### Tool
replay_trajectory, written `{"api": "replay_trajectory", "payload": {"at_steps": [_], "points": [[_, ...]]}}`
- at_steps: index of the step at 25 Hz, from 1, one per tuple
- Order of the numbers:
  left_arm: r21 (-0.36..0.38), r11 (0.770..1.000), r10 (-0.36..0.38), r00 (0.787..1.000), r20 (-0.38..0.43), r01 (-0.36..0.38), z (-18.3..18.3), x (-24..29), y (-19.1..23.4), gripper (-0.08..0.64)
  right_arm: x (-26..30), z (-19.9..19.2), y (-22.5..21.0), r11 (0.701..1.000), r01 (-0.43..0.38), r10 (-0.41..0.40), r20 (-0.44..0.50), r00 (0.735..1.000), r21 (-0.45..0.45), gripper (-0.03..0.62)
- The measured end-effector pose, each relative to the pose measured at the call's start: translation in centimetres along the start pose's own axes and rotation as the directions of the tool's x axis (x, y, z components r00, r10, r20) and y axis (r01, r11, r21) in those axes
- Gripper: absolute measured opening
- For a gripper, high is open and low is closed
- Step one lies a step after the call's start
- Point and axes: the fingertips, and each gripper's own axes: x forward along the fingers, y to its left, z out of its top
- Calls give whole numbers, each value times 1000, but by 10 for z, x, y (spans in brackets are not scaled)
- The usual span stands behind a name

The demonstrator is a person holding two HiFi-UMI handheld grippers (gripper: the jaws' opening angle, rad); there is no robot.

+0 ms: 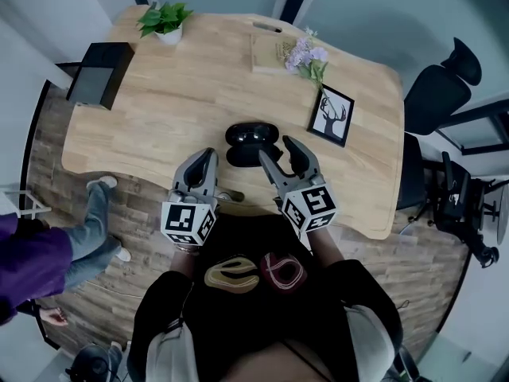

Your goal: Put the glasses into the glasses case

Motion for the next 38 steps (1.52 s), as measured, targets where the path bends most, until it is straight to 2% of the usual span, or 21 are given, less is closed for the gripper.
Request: {"api": "replay_trajectory", "payload": {"at_steps": [4,8,10,14,23,38], "points": [[2,1000,-3,1000,9,3,3,1,-5,25,-3,-3,2,1000,2,-2,-1,1000,0,219],[2,1000,-17,1000,15,17,5,2,-12,25,-5,-3,4,1000,2,-2,7,1000,6,139],[7,999,-31,999,19,31,6,3,-17,25,-6,-1,2,1000,-1,1,19,1000,29,68],[16,999,-41,999,27,40,7,3,-23,25,-9,0,-1,999,-1,0,39,999,43,25],[16,1000,-27,999,46,26,12,4,-33,25,-17,-2,-20,996,78,-80,46,996,39,11],[18,1000,7,999,51,-8,11,-1,-31,25,-13,-1,-13,997,63,-61,44,997,-45,11]]}}
